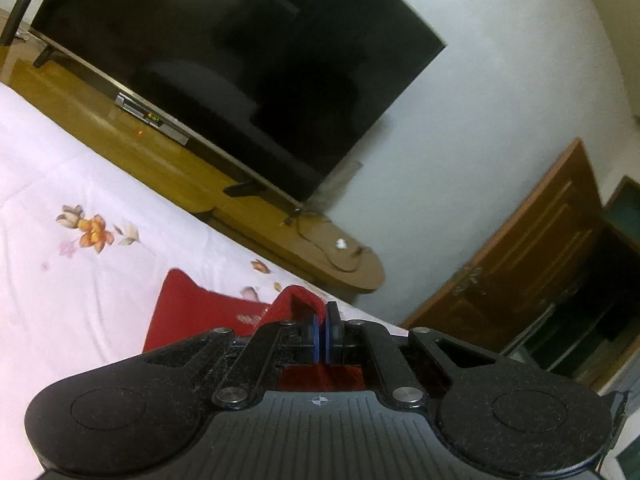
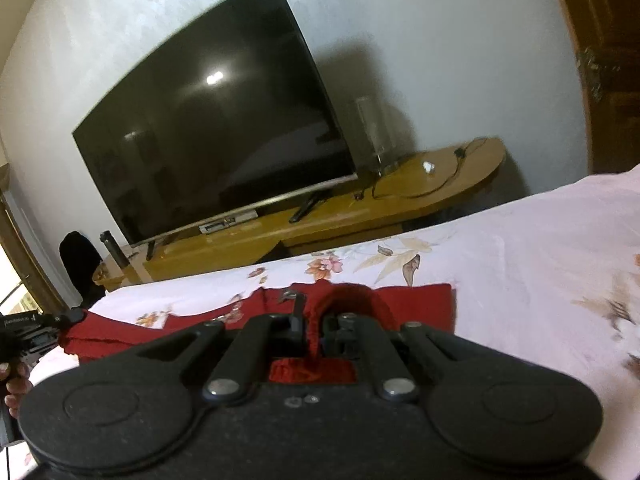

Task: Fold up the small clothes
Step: 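Lift the hem with both grippers and fold it toward the collar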

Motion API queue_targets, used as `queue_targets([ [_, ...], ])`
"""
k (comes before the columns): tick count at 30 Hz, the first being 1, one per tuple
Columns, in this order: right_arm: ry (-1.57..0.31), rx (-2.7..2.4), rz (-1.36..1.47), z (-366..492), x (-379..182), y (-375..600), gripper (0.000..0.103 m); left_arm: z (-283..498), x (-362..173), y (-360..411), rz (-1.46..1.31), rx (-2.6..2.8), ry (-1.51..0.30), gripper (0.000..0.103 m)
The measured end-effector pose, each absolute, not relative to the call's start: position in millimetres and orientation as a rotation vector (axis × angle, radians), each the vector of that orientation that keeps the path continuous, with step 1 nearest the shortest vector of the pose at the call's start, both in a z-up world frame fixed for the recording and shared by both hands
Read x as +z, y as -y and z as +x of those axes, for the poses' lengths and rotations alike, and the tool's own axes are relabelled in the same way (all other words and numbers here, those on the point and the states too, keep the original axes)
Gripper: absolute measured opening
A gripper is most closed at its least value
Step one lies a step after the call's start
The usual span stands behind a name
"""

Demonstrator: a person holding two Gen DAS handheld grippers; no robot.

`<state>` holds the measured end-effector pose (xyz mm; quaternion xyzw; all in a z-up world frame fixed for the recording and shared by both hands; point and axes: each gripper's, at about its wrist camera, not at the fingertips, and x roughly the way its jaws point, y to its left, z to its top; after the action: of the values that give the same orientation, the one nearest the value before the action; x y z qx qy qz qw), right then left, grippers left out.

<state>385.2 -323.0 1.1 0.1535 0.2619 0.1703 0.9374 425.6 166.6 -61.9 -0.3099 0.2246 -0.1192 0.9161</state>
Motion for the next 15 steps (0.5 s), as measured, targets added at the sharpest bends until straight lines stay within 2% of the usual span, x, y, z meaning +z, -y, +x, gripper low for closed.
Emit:
queue_targets([
  [8, -0.66, 0.354, 0.436, 473.0, -62.9, 335.8, 0.005, 506.5, -126.1, -159.6, -0.626, -0.179, -0.553, 0.003],
  [10, -0.688, 0.362, 0.462, 490.5, -79.3, 336.4, 0.01, 516.5, -140.8, -158.0, -0.609, -0.162, -0.534, 0.003],
  [13, -0.672, 0.325, 0.434, 506.9, -96.1, 336.3, 0.031, 522.5, -161.7, -157.8, -0.646, -0.113, -0.452, 0.004],
  [15, -0.622, 0.272, 0.391, 507.9, -100.4, 336.1, 0.066, 520.5, -175.3, -157.2, -0.675, -0.068, -0.417, 0.033],
])
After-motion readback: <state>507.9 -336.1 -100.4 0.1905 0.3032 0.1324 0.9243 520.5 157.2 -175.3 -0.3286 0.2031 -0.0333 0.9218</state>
